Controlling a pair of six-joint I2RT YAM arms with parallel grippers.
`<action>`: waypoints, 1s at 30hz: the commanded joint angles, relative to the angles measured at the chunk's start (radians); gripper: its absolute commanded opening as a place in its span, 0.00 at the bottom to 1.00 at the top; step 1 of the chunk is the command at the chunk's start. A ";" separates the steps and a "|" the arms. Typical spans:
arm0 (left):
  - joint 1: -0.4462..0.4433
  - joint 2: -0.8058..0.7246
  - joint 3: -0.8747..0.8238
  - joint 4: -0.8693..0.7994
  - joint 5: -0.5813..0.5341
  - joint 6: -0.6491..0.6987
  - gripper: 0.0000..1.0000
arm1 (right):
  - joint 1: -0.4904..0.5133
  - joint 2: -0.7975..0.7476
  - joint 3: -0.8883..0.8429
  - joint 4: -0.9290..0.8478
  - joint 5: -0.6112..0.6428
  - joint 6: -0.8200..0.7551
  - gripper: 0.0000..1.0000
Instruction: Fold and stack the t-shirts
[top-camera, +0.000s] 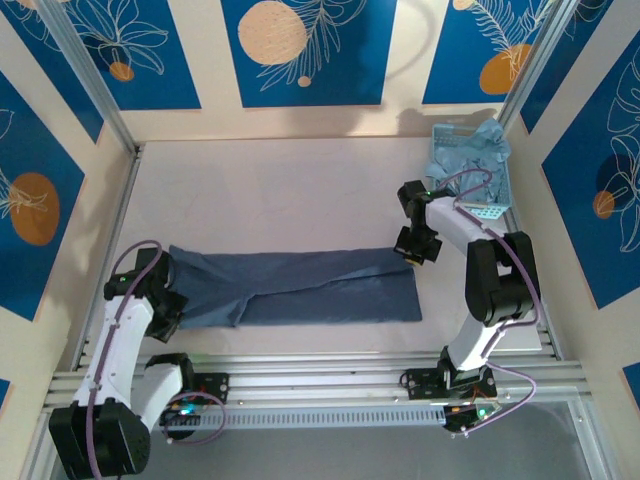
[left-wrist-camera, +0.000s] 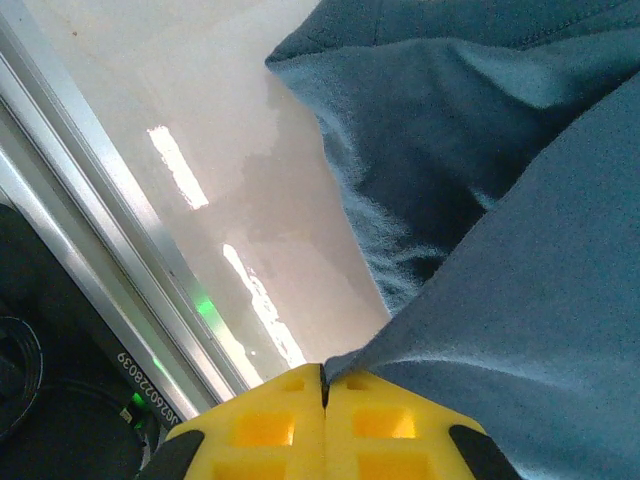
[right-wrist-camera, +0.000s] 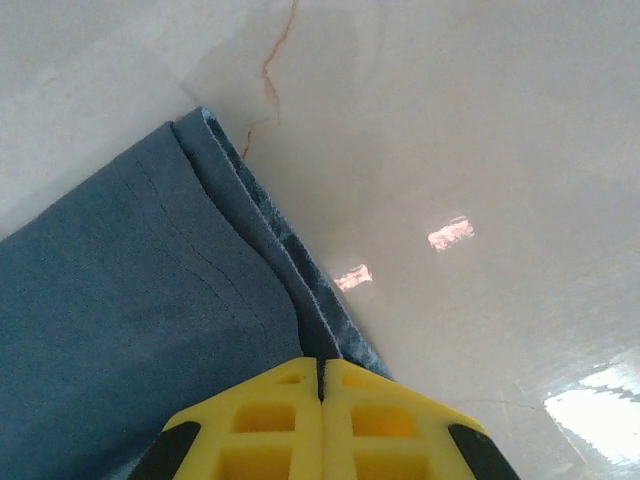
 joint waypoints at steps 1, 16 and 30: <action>0.012 -0.021 -0.001 -0.046 -0.026 -0.007 0.00 | 0.011 -0.044 -0.017 -0.033 0.030 0.023 0.00; 0.013 -0.058 0.239 -0.079 -0.064 0.043 0.42 | -0.008 -0.103 -0.031 -0.043 0.045 0.047 0.38; 0.158 0.490 0.362 0.408 0.226 0.256 0.53 | 0.003 0.010 0.036 0.184 -0.283 -0.071 0.34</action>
